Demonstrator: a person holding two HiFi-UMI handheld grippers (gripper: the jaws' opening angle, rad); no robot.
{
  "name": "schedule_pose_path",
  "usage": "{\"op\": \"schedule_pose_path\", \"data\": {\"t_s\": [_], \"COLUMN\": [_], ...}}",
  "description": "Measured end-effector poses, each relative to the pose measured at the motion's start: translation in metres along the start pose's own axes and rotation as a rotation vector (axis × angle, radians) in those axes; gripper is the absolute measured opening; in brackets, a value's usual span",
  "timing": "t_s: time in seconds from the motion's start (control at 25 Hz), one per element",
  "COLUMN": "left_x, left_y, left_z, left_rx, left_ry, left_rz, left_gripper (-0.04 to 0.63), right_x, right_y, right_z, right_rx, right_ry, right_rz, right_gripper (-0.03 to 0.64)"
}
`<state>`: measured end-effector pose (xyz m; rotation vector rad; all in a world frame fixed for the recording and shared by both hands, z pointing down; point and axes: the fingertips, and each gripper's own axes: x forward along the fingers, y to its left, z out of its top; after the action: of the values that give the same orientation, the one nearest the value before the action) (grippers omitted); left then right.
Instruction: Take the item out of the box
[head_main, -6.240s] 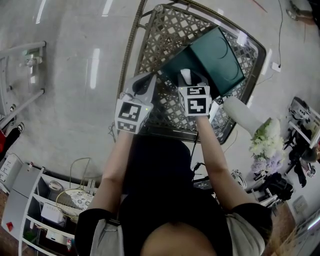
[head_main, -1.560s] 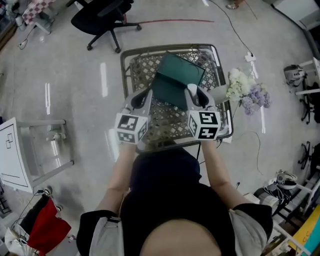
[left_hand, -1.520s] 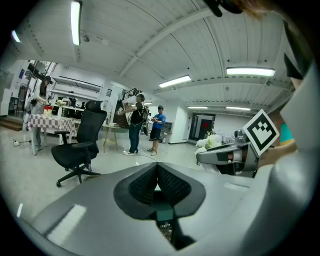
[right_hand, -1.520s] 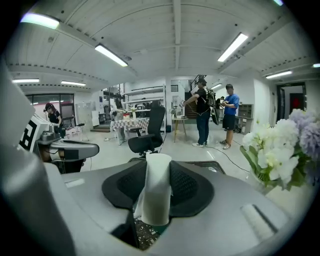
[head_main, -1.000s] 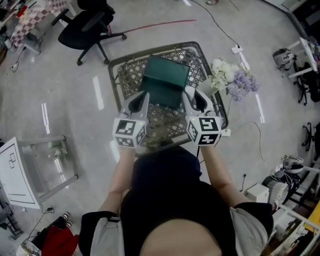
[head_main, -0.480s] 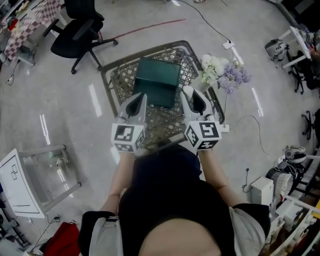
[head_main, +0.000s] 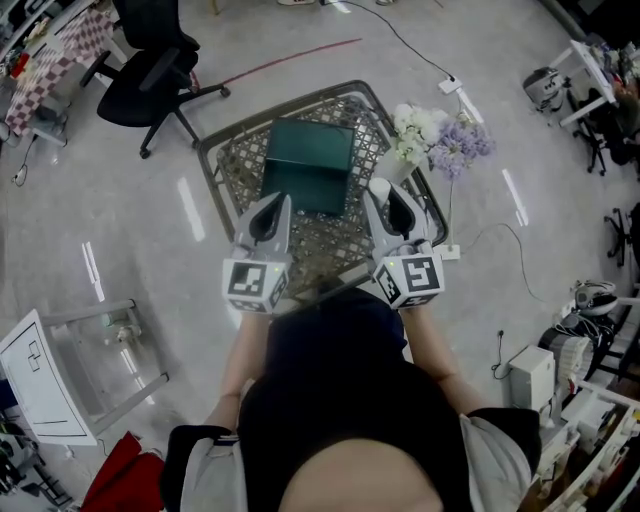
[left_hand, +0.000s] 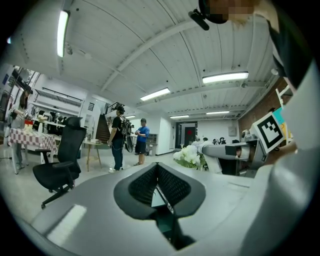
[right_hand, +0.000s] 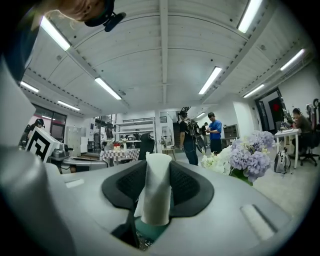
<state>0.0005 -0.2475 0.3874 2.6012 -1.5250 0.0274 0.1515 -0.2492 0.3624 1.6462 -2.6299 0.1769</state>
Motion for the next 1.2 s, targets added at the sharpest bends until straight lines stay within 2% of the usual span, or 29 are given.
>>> {"op": "schedule_pose_path", "data": {"t_s": [0.28,1.2], "left_x": [-0.007,-0.011], "left_y": [-0.005,0.01], "left_z": [0.005,-0.01], "left_rx": [0.012,0.003], "left_ry": [-0.03,0.023], "left_rz": [0.004,0.045], "left_gripper": [0.009,0.009], "right_x": [-0.003,0.007], "right_y": [0.001,0.004], "right_z": [-0.004,-0.014], "right_rx": [0.007,0.027], "right_ry": [0.008,0.052], "right_rz": [0.021,0.04], "right_gripper": [0.137,0.137]}}
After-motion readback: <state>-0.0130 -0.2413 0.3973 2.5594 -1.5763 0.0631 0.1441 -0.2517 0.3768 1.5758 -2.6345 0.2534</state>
